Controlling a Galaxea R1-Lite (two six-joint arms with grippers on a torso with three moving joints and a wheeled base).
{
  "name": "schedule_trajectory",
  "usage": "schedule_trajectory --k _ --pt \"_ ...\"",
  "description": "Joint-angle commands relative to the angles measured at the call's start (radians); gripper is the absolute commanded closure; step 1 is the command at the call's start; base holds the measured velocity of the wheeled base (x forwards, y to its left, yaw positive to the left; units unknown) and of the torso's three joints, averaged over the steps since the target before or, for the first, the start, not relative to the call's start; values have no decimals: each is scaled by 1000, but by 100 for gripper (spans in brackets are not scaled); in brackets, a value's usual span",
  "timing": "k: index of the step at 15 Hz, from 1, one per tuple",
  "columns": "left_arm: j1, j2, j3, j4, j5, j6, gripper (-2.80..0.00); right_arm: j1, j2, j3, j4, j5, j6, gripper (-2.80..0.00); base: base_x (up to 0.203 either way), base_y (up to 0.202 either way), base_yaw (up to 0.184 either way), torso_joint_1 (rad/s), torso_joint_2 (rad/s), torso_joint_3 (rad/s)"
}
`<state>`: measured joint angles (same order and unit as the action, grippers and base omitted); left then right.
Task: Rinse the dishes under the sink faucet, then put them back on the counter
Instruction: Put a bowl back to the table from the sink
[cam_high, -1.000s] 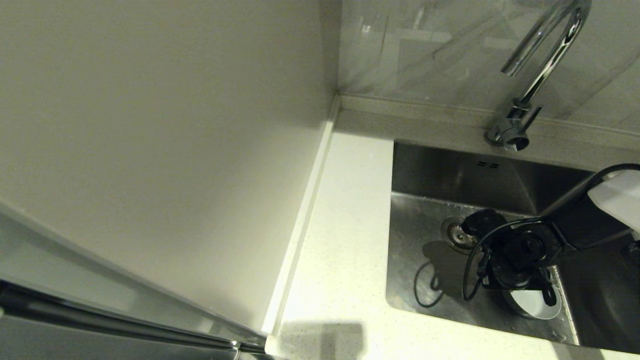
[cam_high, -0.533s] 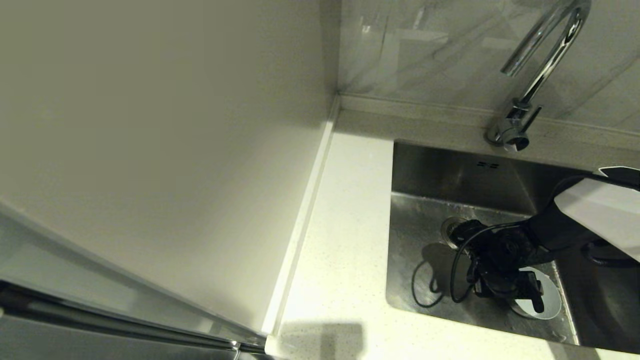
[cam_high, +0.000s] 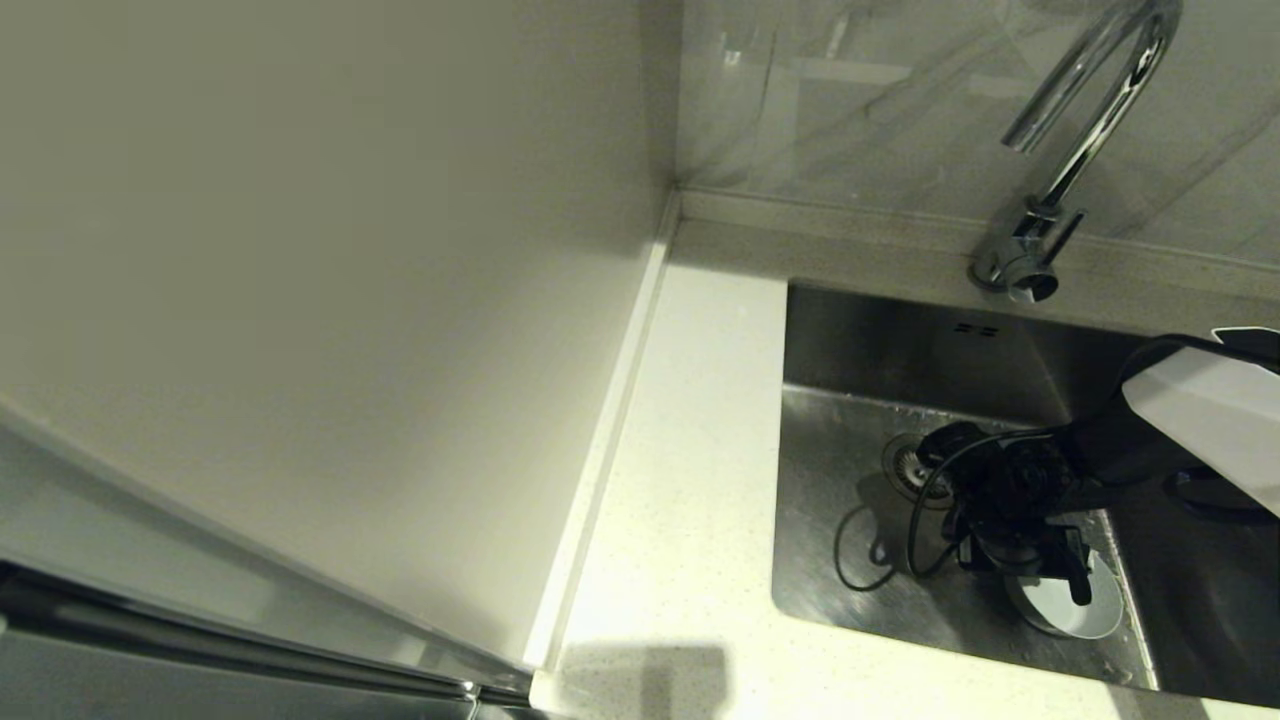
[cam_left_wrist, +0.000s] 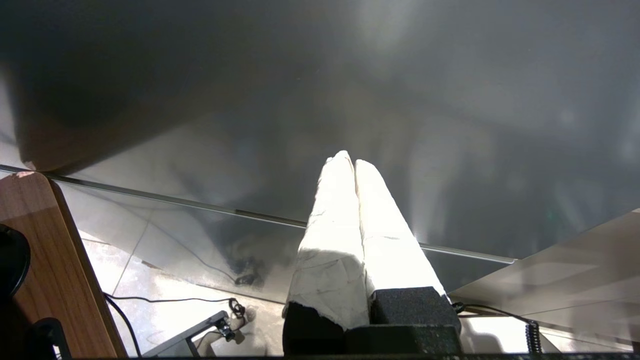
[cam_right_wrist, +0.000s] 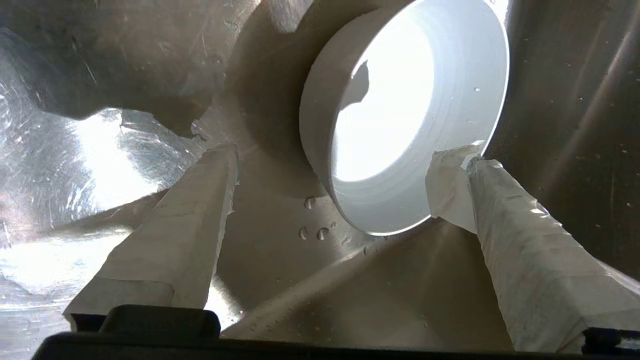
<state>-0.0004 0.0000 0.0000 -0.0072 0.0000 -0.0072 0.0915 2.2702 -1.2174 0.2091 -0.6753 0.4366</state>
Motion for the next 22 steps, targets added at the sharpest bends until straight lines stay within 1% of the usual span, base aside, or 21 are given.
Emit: schedule_trajectory --k 1,6,7,16,22 --pt "0 0 3 0 0 0 0 -10 3 -5 1 -3 2 -280 0 0 0 0 0 0" --pt "0 0 3 0 0 0 0 -27 22 -20 2 -4 1 -280 0 0 0 0 0 0" --pt "0 0 3 0 0 0 0 -28 23 -19 2 -6 -1 0 0 0 0 0 0 0" --pt "0 0 3 0 0 0 0 -18 24 -6 -1 5 5 0 0 0 0 0 0 0" --pt "0 0 3 0 0 0 0 9 -52 -4 1 4 4 0 0 0 0 0 0 0"
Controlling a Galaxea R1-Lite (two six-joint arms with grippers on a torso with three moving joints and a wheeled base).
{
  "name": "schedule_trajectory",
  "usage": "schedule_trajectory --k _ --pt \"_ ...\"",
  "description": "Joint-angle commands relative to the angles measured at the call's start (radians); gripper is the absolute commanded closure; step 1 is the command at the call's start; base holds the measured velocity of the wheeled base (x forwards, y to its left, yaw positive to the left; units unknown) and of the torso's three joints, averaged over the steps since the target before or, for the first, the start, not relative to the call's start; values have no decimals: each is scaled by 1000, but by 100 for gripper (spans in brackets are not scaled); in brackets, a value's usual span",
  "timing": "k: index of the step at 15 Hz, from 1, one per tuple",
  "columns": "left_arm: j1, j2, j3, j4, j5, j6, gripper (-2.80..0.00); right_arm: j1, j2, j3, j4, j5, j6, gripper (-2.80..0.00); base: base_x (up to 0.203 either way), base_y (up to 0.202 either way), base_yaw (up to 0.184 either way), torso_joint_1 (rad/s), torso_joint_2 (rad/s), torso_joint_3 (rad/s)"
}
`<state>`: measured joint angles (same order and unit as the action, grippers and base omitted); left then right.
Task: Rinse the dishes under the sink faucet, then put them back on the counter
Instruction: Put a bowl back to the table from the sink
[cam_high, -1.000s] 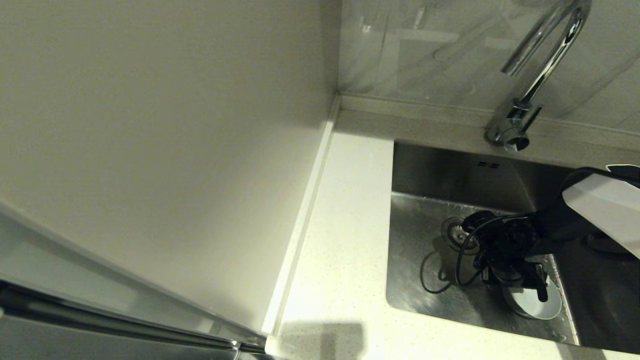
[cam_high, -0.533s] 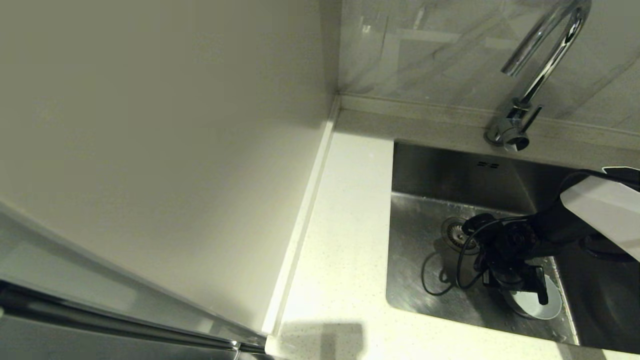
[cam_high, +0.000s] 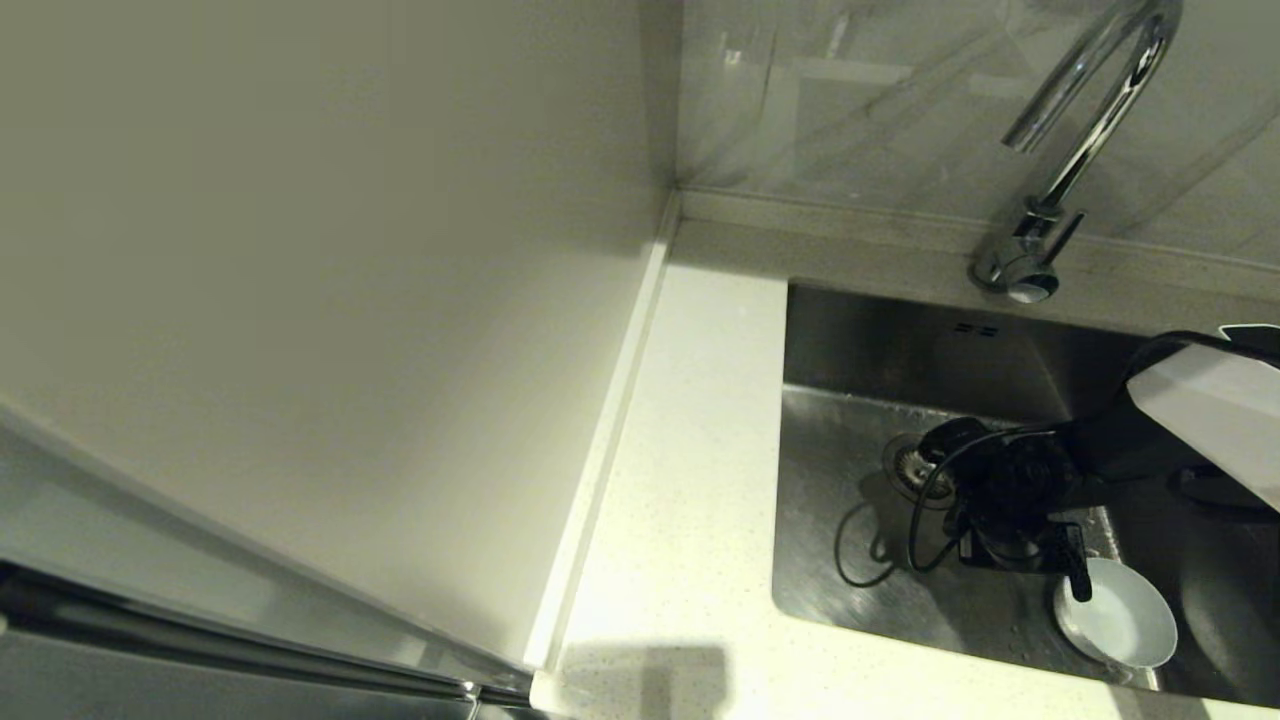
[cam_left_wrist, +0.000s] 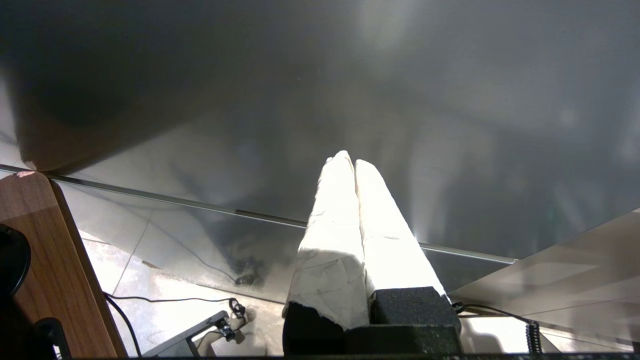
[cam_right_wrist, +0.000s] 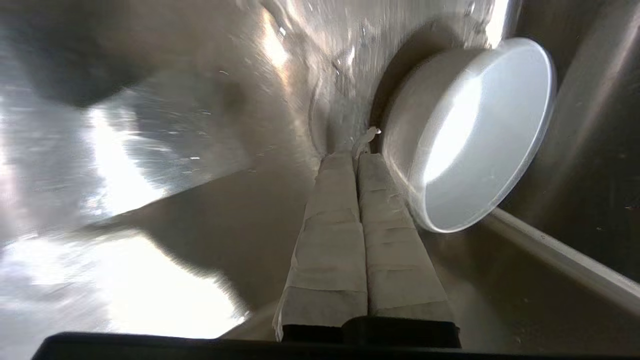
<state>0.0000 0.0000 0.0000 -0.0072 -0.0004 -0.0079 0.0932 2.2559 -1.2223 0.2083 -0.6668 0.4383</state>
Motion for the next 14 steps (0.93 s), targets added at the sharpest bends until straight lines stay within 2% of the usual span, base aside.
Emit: schedule_trajectory --k 1,3,5,6,8,9,14 --pt "0 0 3 0 0 0 0 10 -56 2 2 -6 3 0 0 0 0 0 0 0" --pt "0 0 3 0 0 0 0 12 -93 14 2 -12 1 0 0 0 0 0 0 0" --pt "0 0 3 0 0 0 0 7 -105 19 2 -65 -3 0 0 0 0 0 0 0" --pt "0 0 3 0 0 0 0 -5 -104 17 2 -93 -10 0 0 0 0 0 0 0" --pt "-1 0 3 0 0 0 0 -31 -103 12 2 -100 -47 0 0 0 0 0 0 0" --pt "0 0 3 0 0 0 0 -47 -104 4 3 -101 -62 -280 0 0 0 0 0 0" --pt "0 0 3 0 0 0 0 -111 -62 -46 2 -102 -96 -280 0 0 0 0 0 0"
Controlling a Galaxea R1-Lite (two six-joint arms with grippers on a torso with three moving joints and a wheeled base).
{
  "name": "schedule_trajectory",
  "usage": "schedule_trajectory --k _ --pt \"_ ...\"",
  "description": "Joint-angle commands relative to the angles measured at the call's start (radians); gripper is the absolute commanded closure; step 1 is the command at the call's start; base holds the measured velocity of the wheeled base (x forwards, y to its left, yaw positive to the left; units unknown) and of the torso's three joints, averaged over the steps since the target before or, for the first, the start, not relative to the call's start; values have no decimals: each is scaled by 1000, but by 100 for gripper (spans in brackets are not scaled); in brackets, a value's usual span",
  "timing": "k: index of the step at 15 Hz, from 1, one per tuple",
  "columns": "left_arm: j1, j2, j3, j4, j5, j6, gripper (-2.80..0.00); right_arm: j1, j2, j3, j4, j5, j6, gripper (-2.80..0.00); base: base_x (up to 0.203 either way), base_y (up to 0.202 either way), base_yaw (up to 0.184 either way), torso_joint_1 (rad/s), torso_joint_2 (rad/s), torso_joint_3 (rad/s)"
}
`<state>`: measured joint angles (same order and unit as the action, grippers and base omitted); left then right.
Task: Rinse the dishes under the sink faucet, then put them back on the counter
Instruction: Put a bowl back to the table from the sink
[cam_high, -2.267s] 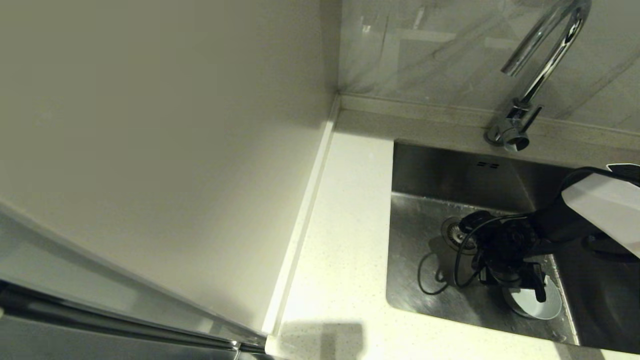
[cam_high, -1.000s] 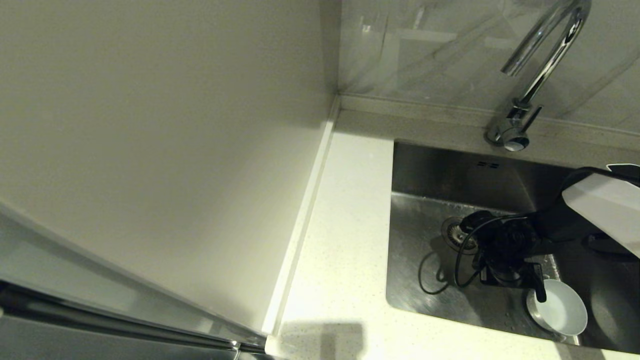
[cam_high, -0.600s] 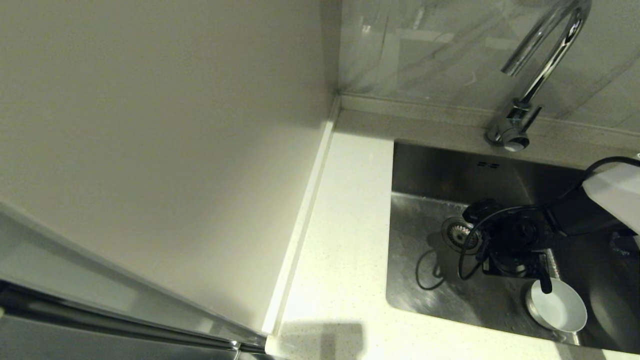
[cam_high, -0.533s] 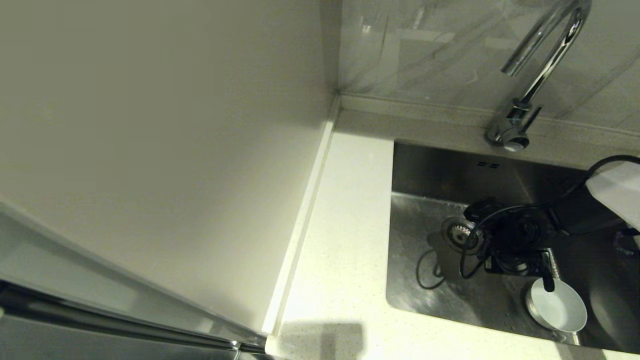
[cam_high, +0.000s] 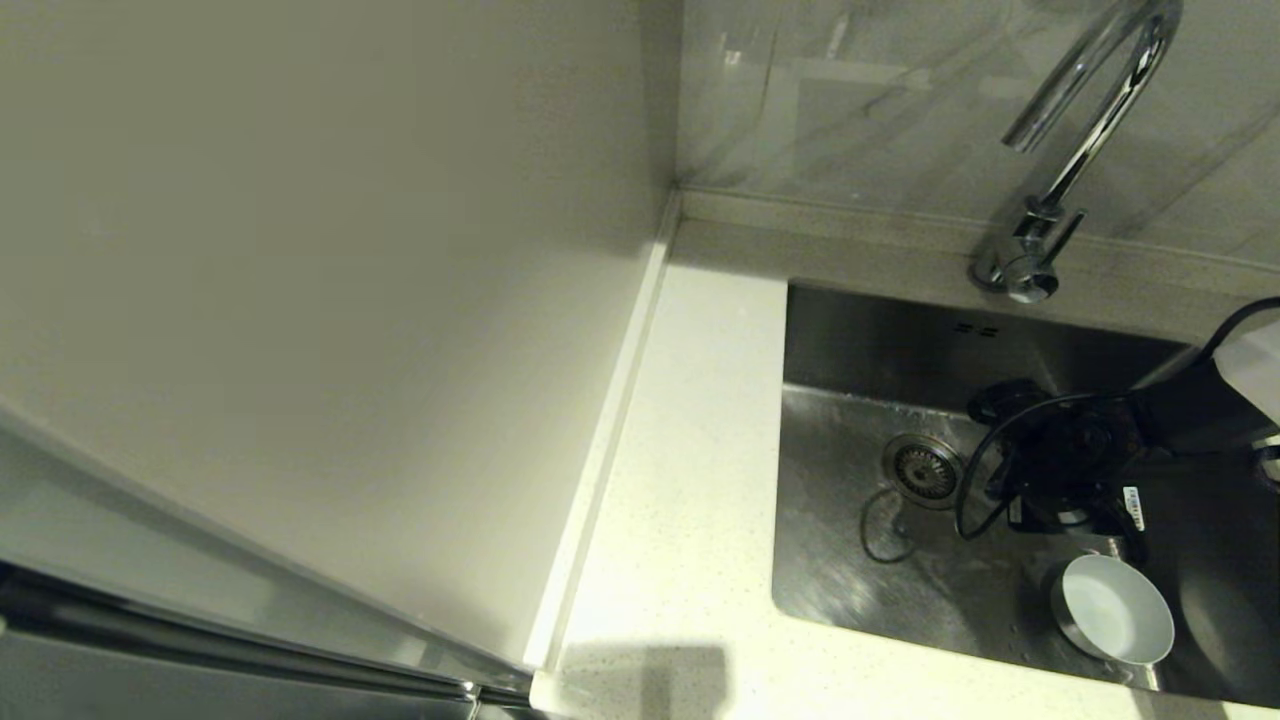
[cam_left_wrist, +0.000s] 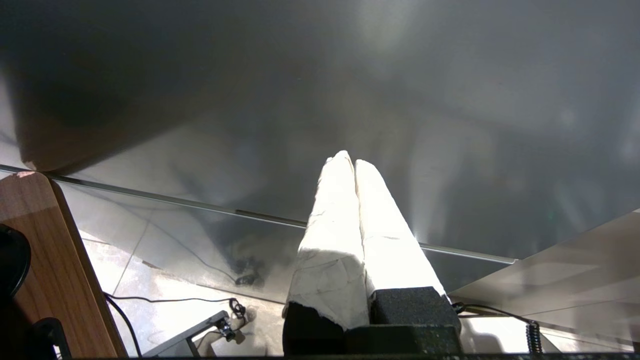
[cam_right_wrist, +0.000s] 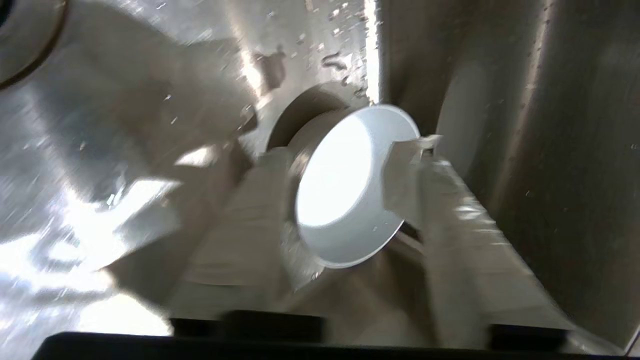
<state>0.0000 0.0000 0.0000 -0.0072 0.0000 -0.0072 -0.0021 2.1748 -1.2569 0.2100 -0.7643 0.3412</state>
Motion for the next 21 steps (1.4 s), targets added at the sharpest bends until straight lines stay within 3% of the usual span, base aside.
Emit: schedule_trajectory --k 1,4,8,11,16,21 --pt "0 0 3 0 0 0 0 -22 27 -14 0 -4 2 -280 0 0 0 0 0 0" --pt "0 0 3 0 1 0 0 -36 55 -7 3 -46 55 -280 0 0 0 0 0 0" --pt "0 0 3 0 0 0 0 -38 103 -69 204 -48 302 -280 0 0 0 0 0 0" --pt "0 0 3 0 0 0 0 -38 134 -178 408 78 480 -280 0 0 0 0 0 0" --pt "0 0 3 0 0 0 0 -38 192 -275 439 153 507 -280 0 0 0 0 0 0" --pt "0 0 3 0 0 0 0 -78 244 -351 440 155 504 -280 0 0 0 0 0 0"
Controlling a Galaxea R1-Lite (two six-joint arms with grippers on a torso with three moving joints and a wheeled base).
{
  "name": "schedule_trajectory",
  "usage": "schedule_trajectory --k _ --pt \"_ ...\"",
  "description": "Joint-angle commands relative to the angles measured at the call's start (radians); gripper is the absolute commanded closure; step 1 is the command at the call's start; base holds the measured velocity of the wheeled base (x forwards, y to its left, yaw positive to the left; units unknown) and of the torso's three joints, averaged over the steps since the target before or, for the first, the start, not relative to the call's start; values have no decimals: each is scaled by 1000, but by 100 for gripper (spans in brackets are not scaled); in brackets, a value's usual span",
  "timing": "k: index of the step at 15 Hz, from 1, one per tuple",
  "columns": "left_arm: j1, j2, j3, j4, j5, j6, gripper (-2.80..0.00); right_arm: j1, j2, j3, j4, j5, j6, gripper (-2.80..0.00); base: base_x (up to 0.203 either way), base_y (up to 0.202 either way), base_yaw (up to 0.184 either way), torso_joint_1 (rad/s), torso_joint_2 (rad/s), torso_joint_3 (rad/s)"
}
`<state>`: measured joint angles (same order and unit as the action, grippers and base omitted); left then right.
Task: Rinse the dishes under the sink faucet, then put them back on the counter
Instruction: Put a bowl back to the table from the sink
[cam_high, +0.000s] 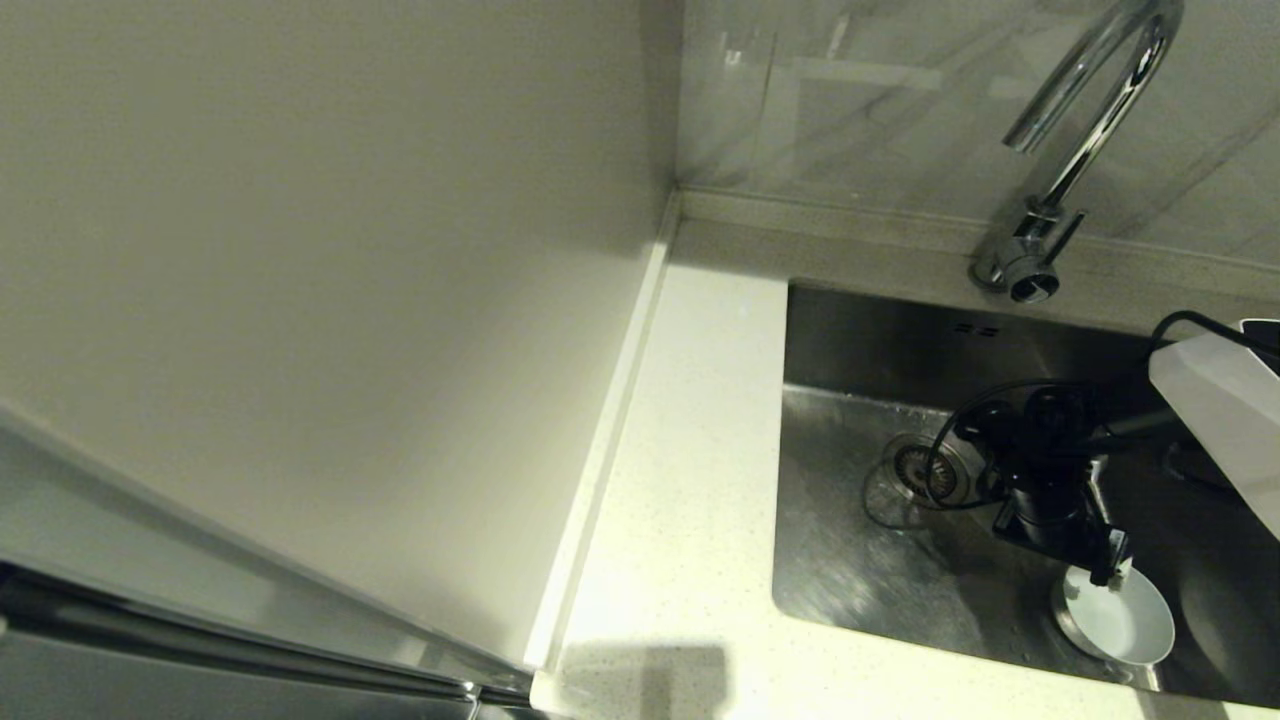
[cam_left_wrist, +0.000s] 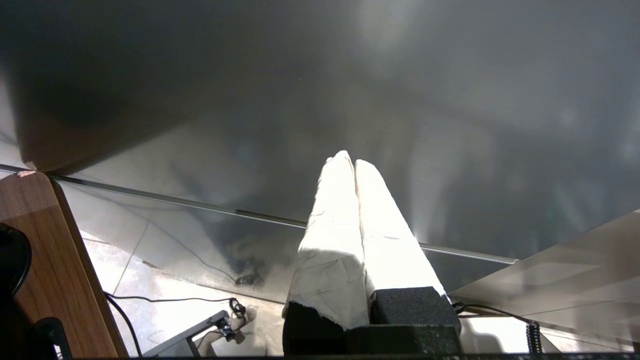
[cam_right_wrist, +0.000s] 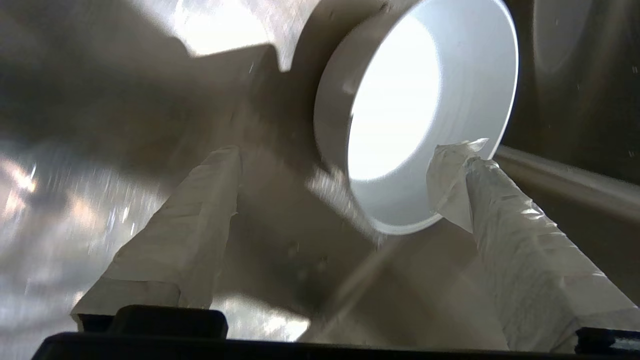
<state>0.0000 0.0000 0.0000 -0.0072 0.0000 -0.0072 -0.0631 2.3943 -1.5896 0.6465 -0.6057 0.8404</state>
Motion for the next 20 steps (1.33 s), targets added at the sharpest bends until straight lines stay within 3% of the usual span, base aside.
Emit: schedule_trajectory --k 1,5,12,13,20 --pt "0 0 3 0 0 0 0 -32 31 -23 4 -7 3 -280 0 0 0 0 0 0" --pt "0 0 2 0 0 0 0 -96 47 -23 2 -17 -3 -280 0 0 0 0 0 0" --pt "0 0 3 0 0 0 0 -95 113 -24 -12 -8 2 -280 0 0 0 0 0 0" --pt "0 0 3 0 0 0 0 -95 117 -24 -19 -6 0 0 0 0 0 0 0 0" --pt "0 0 3 0 0 0 0 -95 48 -19 -18 27 -29 0 0 0 0 0 0 0"
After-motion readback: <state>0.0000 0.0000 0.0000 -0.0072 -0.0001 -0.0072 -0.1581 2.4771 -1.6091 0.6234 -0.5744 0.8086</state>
